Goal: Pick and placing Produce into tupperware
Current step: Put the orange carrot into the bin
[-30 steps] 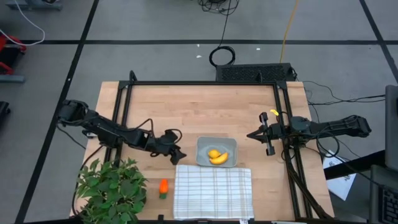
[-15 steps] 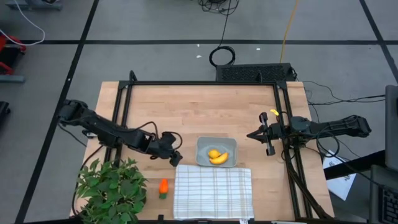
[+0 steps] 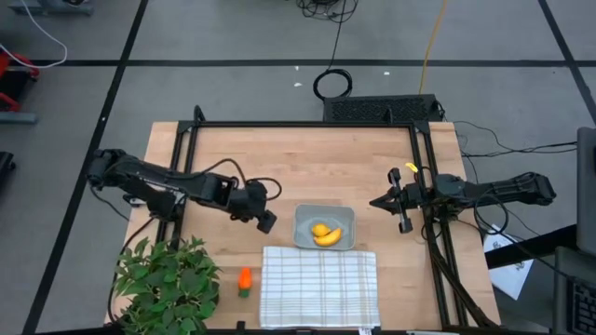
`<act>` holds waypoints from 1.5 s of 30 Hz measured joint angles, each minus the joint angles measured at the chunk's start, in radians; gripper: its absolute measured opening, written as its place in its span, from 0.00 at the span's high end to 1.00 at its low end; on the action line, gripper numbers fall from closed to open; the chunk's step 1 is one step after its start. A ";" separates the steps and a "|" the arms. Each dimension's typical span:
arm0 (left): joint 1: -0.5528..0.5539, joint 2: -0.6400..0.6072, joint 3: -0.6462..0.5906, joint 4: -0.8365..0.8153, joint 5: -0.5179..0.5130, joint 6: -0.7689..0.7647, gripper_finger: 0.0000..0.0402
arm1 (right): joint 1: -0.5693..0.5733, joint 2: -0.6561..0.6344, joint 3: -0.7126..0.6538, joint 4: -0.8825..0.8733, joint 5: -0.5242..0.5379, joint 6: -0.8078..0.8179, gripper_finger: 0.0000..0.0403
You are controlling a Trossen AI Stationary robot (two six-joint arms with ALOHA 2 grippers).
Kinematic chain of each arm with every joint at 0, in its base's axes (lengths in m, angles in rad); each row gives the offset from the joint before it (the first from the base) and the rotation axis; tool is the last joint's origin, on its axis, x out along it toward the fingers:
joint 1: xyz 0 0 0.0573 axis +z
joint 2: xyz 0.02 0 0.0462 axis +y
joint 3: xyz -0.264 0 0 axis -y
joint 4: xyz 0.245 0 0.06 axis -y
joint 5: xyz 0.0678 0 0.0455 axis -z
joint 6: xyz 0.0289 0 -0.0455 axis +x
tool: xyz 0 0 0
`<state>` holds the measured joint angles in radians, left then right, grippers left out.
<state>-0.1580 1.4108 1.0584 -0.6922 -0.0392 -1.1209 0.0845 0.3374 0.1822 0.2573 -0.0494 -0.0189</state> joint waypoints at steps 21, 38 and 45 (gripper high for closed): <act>-0.273 0.168 0.000 0.002 0.160 -0.479 0.23 | 0.000 0.005 0.000 -0.009 -0.004 -0.001 1.00; -0.342 0.256 0.000 0.014 0.234 -0.624 0.23 | 0.000 0.049 0.000 -0.008 -0.004 -0.019 1.00; -0.356 0.267 0.000 0.050 0.260 -0.630 0.23 | 0.000 0.057 0.000 -0.008 -0.004 -0.024 1.00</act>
<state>-0.5137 1.6779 1.0584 -0.6422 0.2211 -1.7512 0.0845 0.3943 0.1822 0.2489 -0.0532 -0.0425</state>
